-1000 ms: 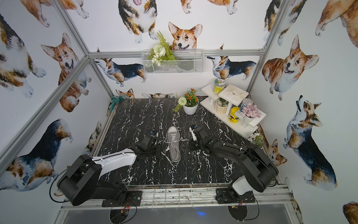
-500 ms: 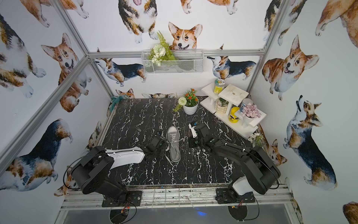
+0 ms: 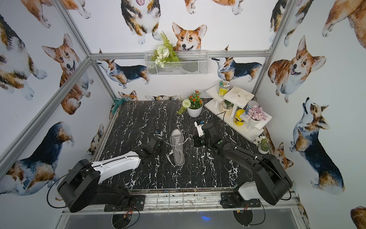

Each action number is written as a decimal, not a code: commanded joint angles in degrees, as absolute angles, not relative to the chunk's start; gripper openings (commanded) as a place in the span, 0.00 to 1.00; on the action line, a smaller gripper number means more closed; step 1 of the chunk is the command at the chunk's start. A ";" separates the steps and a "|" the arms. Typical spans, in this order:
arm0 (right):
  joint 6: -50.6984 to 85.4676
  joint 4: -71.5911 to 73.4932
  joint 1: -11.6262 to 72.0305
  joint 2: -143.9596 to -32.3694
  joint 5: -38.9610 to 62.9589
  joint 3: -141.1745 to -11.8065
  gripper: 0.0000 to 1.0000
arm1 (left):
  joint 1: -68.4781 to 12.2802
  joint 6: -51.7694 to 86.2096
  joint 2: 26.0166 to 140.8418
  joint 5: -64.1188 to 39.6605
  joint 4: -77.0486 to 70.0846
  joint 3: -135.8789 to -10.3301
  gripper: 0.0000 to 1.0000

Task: Tie the shoes
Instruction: Cross the shoelace with the shoelace.

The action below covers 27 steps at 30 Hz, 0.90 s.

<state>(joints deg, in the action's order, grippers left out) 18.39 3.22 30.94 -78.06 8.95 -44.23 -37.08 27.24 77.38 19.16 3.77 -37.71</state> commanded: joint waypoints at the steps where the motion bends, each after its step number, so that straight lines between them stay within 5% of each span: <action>1: 17.05 3.28 30.74 -77.02 9.88 -46.08 0.00 | -36.68 24.73 73.72 17.51 6.19 -39.88 0.00; 27: 20.30 5.75 31.44 -80.64 15.47 -56.20 0.00 | -34.43 21.05 64.44 11.75 16.11 -47.45 0.00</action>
